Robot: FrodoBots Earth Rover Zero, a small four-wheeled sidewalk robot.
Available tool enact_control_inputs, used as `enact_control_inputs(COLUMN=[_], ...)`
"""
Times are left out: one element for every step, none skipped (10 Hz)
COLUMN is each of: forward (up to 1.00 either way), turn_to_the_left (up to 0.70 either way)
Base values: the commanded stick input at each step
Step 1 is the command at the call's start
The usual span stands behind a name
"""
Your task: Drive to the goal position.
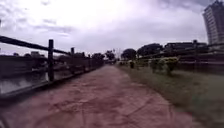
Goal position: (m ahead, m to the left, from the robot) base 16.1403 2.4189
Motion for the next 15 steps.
enact_control_inputs(forward=[1.0, 1.0, 1.0, 1.0, 1.0, 1.0, 1.0, 1.0, 1.0, 1.0, 1.0, 1.0, 1.0, 1.0, 1.0], turn_to_the_left=[0.0, 0.0, 0.0, 0.0, 0.0, 0.0, 0.0, 0.0, 0.0, 0.0, 0.0, 0.0, 0.0, 0.09, 0.22])
